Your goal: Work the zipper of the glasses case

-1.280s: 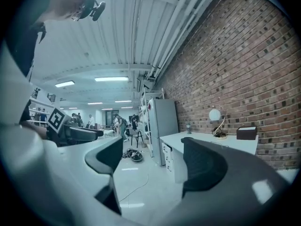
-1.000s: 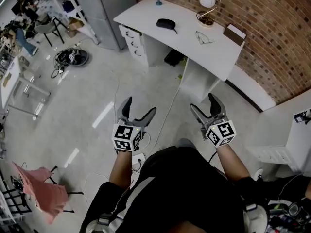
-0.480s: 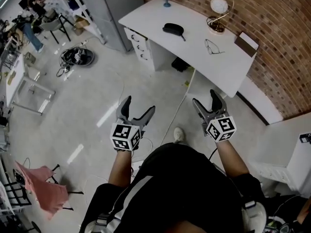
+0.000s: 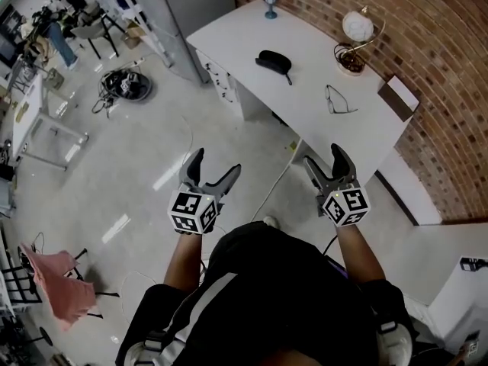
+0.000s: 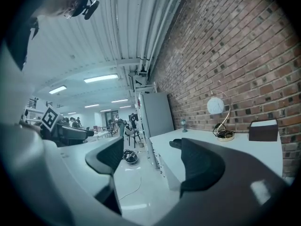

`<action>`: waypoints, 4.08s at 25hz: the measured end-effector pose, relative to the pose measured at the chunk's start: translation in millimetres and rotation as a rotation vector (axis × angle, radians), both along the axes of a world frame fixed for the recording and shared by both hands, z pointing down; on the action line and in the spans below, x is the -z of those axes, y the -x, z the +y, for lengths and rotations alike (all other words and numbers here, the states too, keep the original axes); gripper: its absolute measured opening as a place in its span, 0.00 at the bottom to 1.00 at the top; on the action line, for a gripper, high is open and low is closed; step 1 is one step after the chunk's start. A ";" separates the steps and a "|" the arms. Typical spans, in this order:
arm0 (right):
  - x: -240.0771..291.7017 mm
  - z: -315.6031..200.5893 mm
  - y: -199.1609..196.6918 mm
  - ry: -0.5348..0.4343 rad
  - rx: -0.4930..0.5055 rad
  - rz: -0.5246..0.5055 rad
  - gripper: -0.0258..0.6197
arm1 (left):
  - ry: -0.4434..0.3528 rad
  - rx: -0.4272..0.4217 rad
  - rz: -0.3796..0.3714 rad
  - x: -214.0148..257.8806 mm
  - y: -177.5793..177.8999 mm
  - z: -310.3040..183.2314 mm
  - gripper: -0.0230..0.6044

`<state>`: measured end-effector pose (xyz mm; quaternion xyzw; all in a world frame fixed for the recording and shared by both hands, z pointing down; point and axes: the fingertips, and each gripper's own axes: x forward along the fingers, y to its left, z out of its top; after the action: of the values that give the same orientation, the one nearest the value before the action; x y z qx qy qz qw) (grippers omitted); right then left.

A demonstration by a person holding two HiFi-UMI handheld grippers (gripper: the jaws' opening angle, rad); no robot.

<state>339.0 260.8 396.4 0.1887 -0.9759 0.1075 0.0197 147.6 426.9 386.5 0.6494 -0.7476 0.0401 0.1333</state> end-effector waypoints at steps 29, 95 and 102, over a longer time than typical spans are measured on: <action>-25.6 -189.5 165.2 -0.045 -0.140 0.141 0.60 | -0.009 -0.199 0.002 -23.9 199.9 -234.4 0.73; -281.7 -337.8 369.8 0.119 0.556 0.885 0.88 | 0.228 -0.172 0.149 -121.3 299.9 -397.5 0.72; -273.2 -343.3 370.1 0.110 0.519 0.860 0.69 | 0.229 -0.177 0.153 -120.2 300.0 -395.8 0.71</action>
<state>-31.1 -82.5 669.6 -0.0344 -0.8871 0.0626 0.4560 -152.4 31.1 506.7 0.6944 -0.6656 0.0872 0.2591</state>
